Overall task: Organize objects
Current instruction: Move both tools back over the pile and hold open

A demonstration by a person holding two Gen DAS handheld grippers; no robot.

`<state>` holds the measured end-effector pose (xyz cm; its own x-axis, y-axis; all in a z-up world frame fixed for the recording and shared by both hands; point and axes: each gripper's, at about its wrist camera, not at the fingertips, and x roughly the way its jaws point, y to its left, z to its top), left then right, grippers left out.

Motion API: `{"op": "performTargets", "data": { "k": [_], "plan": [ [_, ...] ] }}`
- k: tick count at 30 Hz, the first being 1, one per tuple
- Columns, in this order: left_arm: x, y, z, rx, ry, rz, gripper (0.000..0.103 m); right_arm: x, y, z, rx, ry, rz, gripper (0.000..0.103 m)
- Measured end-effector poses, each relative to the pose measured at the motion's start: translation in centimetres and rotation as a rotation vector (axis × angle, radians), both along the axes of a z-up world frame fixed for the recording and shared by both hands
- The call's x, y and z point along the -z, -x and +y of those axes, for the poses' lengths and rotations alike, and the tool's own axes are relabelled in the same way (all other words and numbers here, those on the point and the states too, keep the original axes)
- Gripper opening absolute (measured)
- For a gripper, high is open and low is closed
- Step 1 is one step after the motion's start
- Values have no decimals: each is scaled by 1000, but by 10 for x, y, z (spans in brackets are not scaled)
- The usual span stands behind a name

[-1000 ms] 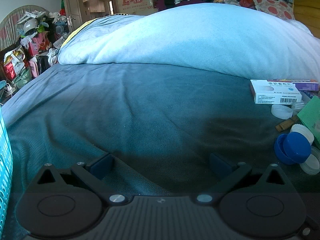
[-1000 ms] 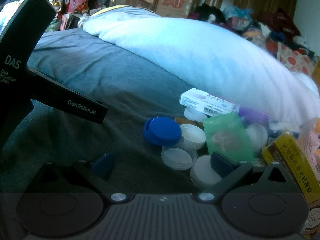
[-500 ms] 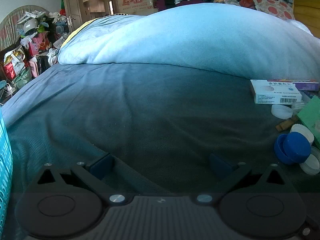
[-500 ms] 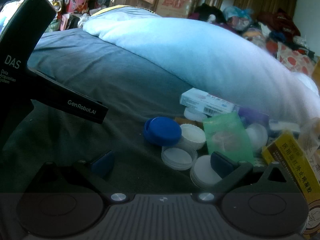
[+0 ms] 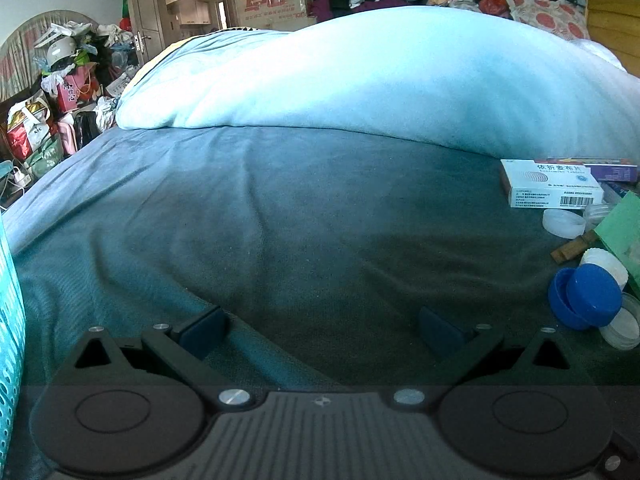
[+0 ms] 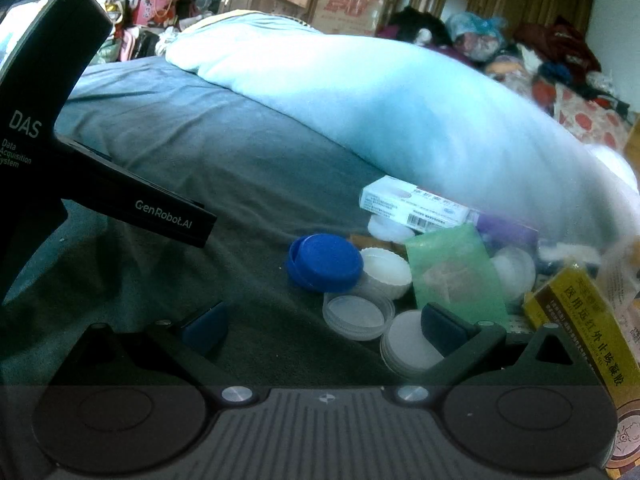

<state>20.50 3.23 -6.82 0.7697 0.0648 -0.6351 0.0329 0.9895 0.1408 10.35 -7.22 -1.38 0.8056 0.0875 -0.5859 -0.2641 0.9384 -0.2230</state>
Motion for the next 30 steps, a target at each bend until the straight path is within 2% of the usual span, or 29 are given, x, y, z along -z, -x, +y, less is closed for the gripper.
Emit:
{"op": "performTargets", "data": {
  "k": [30],
  "plan": [
    [-2,3,0,0,1,-1,103,0,-1,0,2,2,-2,103]
  ]
}}
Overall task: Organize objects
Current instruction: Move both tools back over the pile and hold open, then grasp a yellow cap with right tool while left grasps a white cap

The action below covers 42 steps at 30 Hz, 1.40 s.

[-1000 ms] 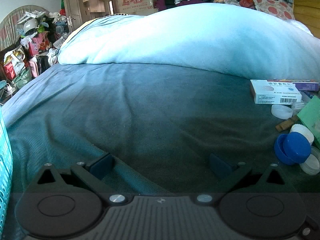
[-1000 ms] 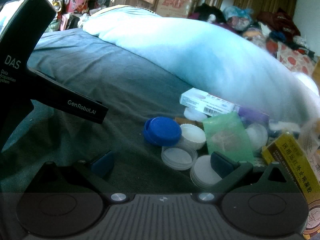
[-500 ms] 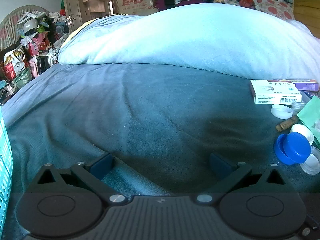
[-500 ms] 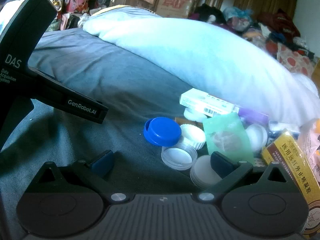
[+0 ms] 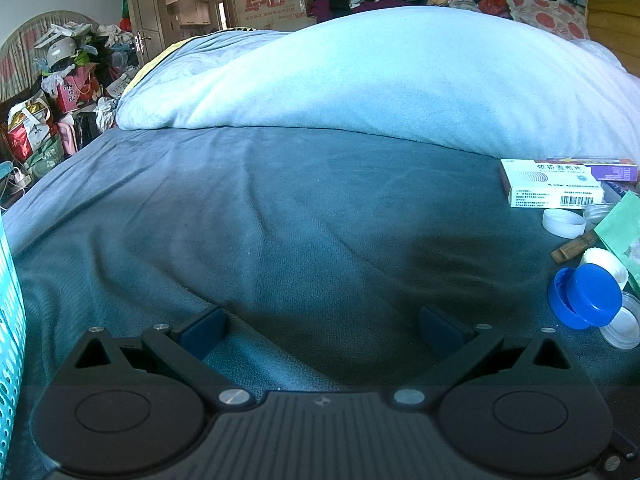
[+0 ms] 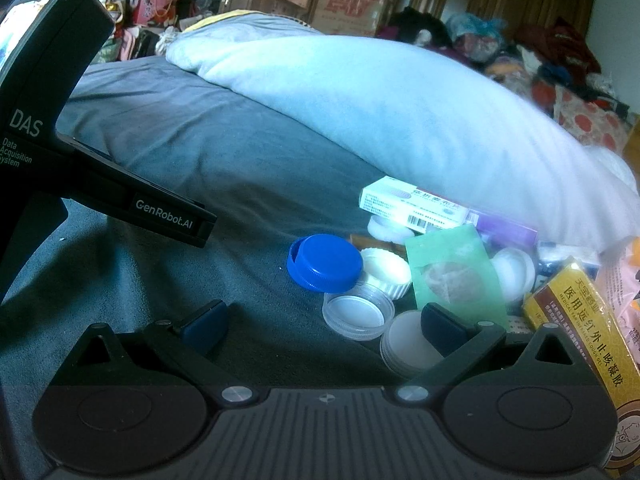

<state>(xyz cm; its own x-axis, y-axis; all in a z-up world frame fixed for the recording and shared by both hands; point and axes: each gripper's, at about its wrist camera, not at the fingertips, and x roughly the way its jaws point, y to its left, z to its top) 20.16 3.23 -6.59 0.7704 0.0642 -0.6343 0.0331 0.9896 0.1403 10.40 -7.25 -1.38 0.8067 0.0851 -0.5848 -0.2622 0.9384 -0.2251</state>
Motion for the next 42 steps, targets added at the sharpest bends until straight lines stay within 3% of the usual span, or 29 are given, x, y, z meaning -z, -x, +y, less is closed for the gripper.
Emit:
{"op": "performTargets", "data": {
  "k": [26,30,32,34,36,37,40,42],
  "plan": [
    [1,-1,0,2,2,-2,103,1,0,0,3,7,-3,103],
    [1,-2,3,4,23,3,103,-4,-4,-10,-6,-57,30,102],
    [0,-3,3,4,22,8,103,-19,10,-19,8,-90,-19,94],
    [-2,-2,3,9,32,23,102,-37,32,-34,26,-128,-101,95],
    [-5,3,1,34,49,47,102,-46,48,-59,40,-183,-87,98],
    [-8,7,-1,57,66,61,102,-45,52,-70,50,-195,-65,97],
    [-14,21,-7,103,142,77,102,-36,48,-95,77,-208,21,65],
    [-20,34,-11,133,232,70,101,-27,37,-102,95,-209,58,61]
  ]
}}
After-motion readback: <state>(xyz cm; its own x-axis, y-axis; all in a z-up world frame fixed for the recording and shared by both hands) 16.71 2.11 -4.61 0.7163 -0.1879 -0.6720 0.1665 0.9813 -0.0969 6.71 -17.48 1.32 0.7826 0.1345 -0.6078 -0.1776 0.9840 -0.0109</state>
